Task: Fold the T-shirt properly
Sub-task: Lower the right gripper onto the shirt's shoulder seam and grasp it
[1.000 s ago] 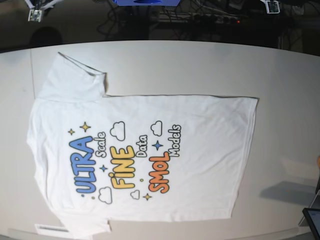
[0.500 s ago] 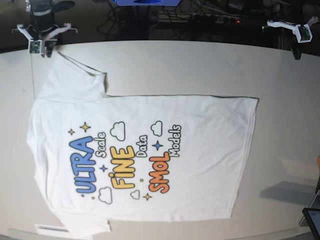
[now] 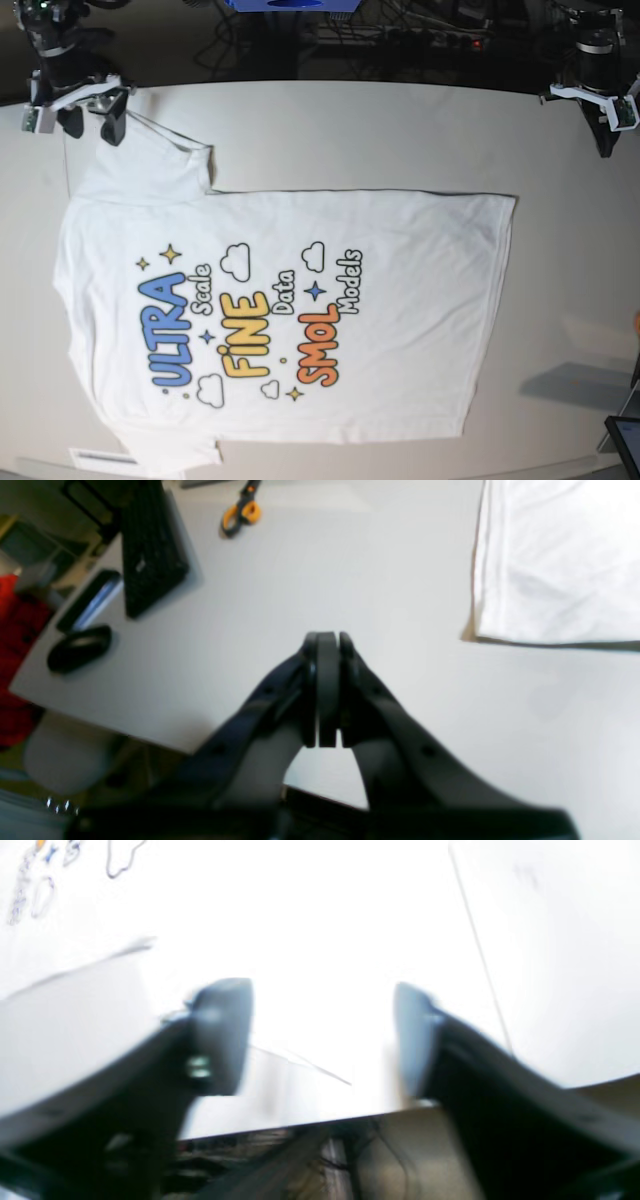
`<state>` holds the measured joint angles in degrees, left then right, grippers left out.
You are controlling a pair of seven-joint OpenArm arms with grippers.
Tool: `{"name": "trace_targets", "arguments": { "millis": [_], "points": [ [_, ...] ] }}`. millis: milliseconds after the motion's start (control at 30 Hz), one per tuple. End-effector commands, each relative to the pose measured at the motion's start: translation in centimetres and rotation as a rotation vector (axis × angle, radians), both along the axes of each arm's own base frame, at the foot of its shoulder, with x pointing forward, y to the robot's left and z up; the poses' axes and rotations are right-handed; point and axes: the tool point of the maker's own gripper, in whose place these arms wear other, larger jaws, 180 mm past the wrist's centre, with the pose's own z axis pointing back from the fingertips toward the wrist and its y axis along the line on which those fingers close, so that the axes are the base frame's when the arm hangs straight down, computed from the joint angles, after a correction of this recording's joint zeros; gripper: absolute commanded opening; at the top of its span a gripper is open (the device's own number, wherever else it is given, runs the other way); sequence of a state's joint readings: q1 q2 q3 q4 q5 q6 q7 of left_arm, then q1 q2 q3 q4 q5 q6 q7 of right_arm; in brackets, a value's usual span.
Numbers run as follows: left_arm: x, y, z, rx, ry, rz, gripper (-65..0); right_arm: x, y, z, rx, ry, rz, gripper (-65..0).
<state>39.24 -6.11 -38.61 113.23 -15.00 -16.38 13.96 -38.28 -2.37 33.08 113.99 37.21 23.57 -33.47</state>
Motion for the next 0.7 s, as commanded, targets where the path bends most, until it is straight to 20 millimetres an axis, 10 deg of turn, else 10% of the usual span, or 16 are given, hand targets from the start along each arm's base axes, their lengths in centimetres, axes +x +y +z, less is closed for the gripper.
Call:
{"name": "trace_targets", "arguments": {
  "millis": [0,200,667],
  "points": [
    [0.7,0.2,1.6,0.033,-0.051,-0.012,-65.0,0.3,-0.5,1.4,0.026,-0.052,-0.008,-14.5],
    [1.4,0.1,2.0,0.033,-0.077,-0.013,-65.0,-0.3,-1.9,2.5,0.206,-0.054,-0.057,-7.5],
    [1.8,0.5,2.0,0.035,-0.084,-0.010,-65.0,-3.1,-1.5,-4.0,0.368,0.154,-0.121,-7.5]
  ]
}}
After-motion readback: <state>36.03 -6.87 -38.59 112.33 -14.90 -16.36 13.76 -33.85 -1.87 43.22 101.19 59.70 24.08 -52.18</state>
